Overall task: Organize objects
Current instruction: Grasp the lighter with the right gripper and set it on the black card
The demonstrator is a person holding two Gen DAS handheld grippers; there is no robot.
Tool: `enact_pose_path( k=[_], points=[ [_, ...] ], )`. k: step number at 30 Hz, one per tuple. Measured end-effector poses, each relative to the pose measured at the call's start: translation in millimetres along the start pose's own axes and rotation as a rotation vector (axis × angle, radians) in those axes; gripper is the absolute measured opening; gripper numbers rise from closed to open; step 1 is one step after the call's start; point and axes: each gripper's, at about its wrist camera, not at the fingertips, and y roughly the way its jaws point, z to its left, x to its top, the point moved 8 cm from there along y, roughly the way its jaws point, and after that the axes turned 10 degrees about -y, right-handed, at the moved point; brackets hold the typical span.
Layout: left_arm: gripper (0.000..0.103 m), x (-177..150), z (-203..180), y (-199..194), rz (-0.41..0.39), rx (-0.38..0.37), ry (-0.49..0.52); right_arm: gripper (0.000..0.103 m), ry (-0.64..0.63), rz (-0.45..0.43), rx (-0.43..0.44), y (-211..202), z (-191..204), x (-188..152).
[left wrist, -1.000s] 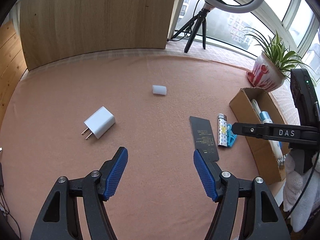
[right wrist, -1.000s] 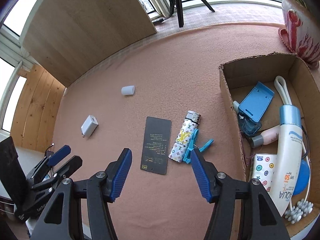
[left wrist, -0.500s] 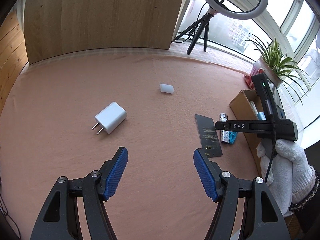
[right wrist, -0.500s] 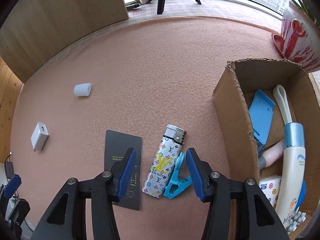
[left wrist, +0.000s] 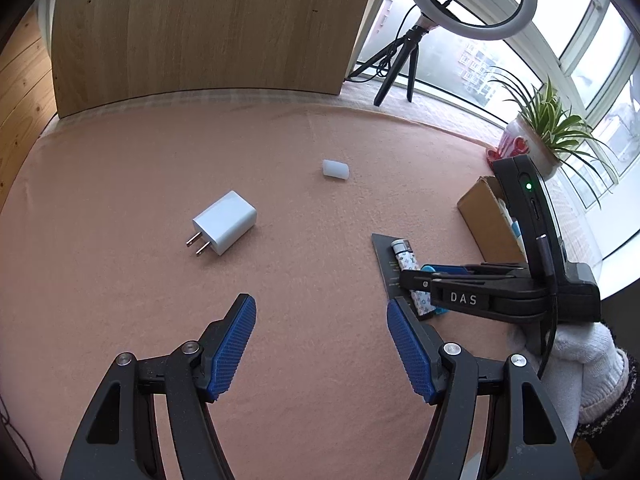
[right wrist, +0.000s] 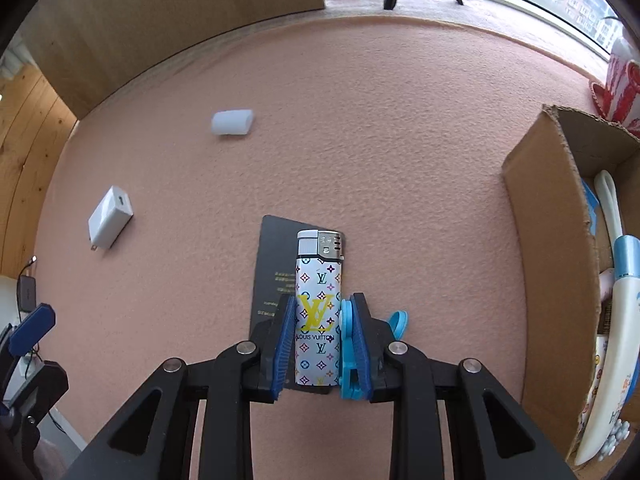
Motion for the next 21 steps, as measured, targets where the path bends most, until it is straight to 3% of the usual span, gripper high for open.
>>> enact_pose_path(
  k=[8, 14, 21],
  points=[
    [0.072, -10, 6, -1, 0.012, 0.012, -0.012, 0.025, -0.112, 0.041, 0.121, -1, 46, -26],
    [0.072, -19, 5, 3, 0.026, 0.017, -0.011, 0.03, -0.023, -0.061, 0.13, -33, 26, -37],
    [0.072, -24, -6, 14, 0.048, 0.01, -0.001, 0.03, -0.04, -0.045, 0.105, -39, 21, -55]
  ],
)
